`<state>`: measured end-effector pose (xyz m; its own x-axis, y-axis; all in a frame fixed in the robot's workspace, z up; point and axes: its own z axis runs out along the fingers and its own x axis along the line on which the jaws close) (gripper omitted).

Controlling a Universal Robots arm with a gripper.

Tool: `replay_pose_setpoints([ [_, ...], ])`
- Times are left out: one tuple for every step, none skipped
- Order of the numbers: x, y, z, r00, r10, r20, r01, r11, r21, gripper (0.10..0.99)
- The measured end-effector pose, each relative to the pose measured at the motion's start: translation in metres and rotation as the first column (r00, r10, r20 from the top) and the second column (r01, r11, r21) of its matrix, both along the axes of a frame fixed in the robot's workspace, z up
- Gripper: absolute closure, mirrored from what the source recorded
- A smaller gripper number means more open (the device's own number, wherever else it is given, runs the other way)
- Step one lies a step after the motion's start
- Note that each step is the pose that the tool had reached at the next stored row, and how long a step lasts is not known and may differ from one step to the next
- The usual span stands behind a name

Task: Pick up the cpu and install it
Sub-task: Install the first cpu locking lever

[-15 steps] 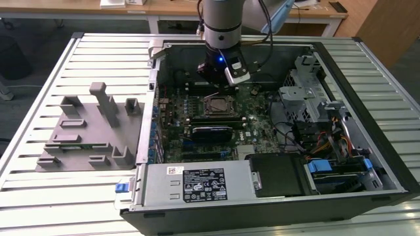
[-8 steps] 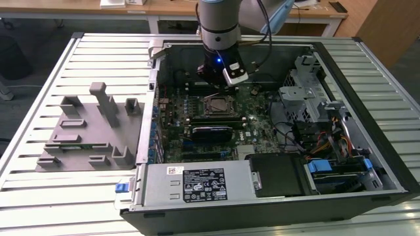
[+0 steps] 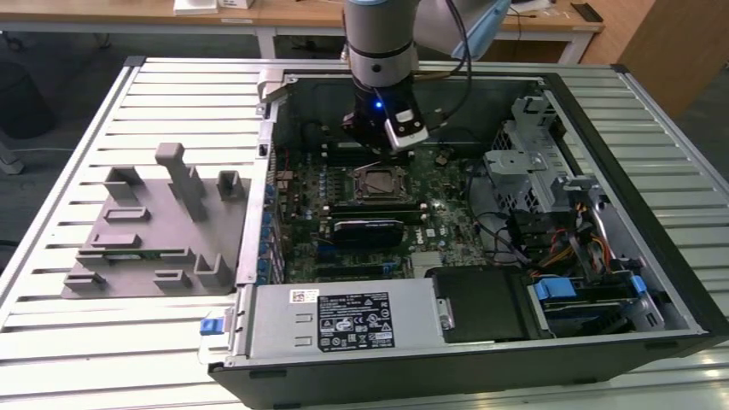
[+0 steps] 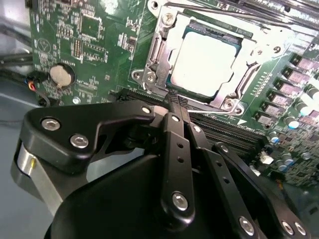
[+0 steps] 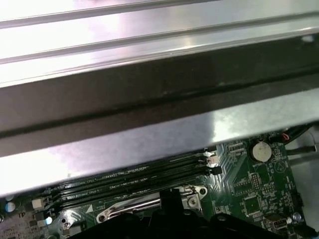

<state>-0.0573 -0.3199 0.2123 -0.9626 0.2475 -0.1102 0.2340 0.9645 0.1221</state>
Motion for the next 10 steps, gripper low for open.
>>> replay_pose_setpoints([
  [-0.0001,0.0002,-0.0001,0.9999,-0.012,0.0000,0.012,0.9999,0.000,0.980],
  [-0.0002,0.0004,-0.0003,0.9998,-0.021,0.0000,0.021,0.9998,0.000,0.980],
  [-0.0003,0.0009,-0.0005,0.9996,-0.029,0.0000,0.029,0.9996,0.000,0.980],
  [-0.0006,0.0016,-0.0007,0.9994,-0.034,0.0000,0.034,0.9994,0.000,0.980],
  [-0.0008,0.0026,-0.0009,0.9993,-0.038,-0.0001,0.038,0.9993,0.000,0.980],
  [-0.0010,0.0037,-0.0011,0.9991,-0.042,-0.0001,0.042,0.9991,0.000,0.980],
  [-0.0012,0.0049,-0.0013,0.9990,-0.045,0.0000,0.045,0.9990,0.000,0.980],
  [-0.0014,0.0061,-0.0014,0.9988,-0.048,0.0000,0.048,0.9988,0.000,0.980],
  [-0.0016,0.0070,-0.0017,0.9987,-0.051,0.0002,0.051,0.9987,0.000,0.980],
  [-0.0019,0.0077,-0.0018,0.9985,-0.055,0.0005,0.055,0.9985,0.000,0.980],
])
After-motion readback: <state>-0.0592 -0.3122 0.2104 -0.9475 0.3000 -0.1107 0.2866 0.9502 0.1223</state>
